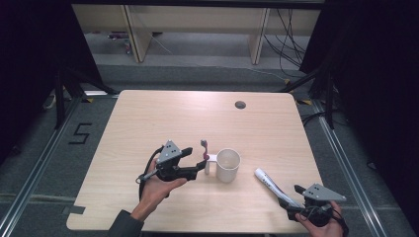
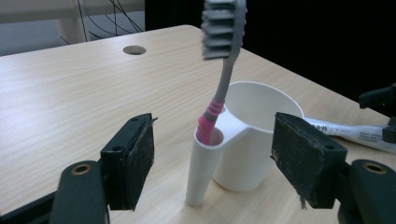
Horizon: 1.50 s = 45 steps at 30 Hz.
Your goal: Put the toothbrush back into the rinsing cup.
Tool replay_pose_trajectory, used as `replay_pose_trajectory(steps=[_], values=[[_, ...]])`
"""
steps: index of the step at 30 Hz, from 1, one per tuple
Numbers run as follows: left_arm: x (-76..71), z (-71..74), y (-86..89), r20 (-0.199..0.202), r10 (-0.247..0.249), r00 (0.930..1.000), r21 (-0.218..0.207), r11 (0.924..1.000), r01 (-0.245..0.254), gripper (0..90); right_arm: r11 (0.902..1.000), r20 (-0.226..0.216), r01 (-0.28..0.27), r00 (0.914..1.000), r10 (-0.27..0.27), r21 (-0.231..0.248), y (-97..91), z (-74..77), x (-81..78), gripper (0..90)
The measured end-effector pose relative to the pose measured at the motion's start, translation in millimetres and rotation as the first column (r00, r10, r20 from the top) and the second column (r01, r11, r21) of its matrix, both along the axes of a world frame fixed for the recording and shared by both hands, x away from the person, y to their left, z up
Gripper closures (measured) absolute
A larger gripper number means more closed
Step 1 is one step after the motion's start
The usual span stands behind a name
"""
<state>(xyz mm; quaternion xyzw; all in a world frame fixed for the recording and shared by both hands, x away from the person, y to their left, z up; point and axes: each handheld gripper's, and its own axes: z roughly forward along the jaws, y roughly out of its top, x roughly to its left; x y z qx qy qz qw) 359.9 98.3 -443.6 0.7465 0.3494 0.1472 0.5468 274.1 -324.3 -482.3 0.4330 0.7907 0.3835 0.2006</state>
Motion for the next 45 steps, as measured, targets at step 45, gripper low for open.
replay_pose_trajectory(steps=[45], values=[[-61.1,-47.0,43.1,-0.102,-0.037,0.9941,0.092,0.9947,0.046,21.9,0.9999,0.013,-0.004,0.9999,0.004,-0.014,0.5,-0.1,0.9,25.3]])
